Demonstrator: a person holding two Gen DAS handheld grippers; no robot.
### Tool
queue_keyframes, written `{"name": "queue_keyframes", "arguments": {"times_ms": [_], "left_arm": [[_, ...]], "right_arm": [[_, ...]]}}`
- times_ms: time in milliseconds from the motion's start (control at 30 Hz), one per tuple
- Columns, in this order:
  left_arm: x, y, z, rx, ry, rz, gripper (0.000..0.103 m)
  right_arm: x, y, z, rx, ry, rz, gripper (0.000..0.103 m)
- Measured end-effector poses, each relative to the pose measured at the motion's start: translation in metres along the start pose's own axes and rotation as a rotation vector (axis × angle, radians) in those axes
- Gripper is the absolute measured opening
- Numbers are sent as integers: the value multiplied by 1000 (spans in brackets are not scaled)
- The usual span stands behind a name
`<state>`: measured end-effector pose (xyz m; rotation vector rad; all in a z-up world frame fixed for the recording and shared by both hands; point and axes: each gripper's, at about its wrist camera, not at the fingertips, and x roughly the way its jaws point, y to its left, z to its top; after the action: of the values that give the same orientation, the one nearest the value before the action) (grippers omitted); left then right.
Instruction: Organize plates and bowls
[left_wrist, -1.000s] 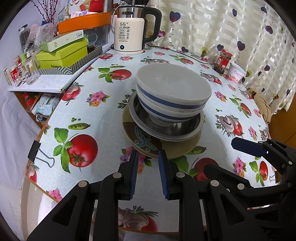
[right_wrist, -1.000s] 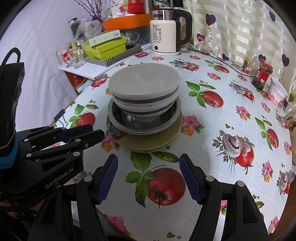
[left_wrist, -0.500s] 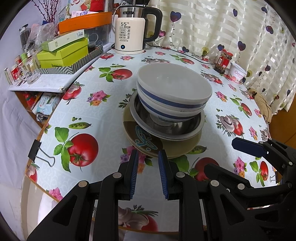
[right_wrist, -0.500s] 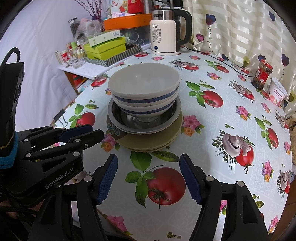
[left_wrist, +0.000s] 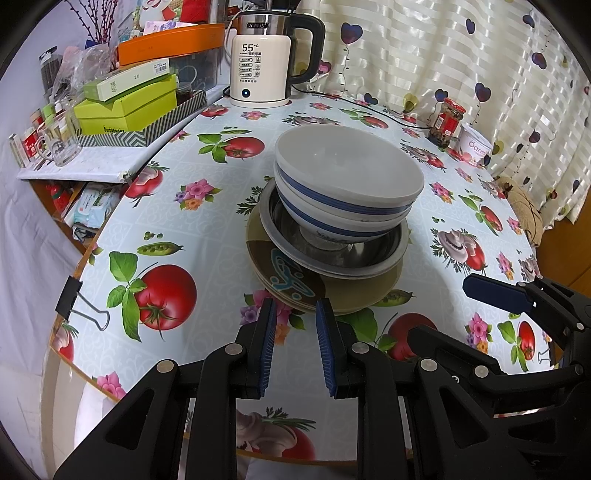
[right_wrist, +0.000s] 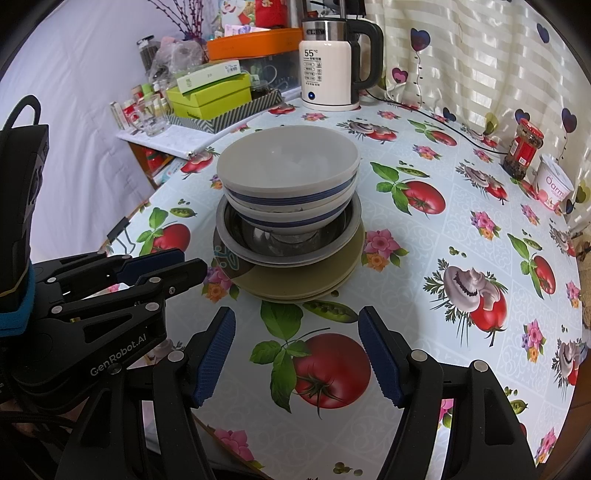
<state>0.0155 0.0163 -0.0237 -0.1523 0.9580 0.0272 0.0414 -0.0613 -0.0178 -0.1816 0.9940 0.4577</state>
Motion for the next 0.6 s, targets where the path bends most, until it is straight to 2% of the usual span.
{"name": "queue_keyframes", "arguments": {"times_ms": [600], "left_arm": [[0,-1,1,1,1,0,23]], "right_arm": [[-1,1,0,-2,-1,0,70]]}}
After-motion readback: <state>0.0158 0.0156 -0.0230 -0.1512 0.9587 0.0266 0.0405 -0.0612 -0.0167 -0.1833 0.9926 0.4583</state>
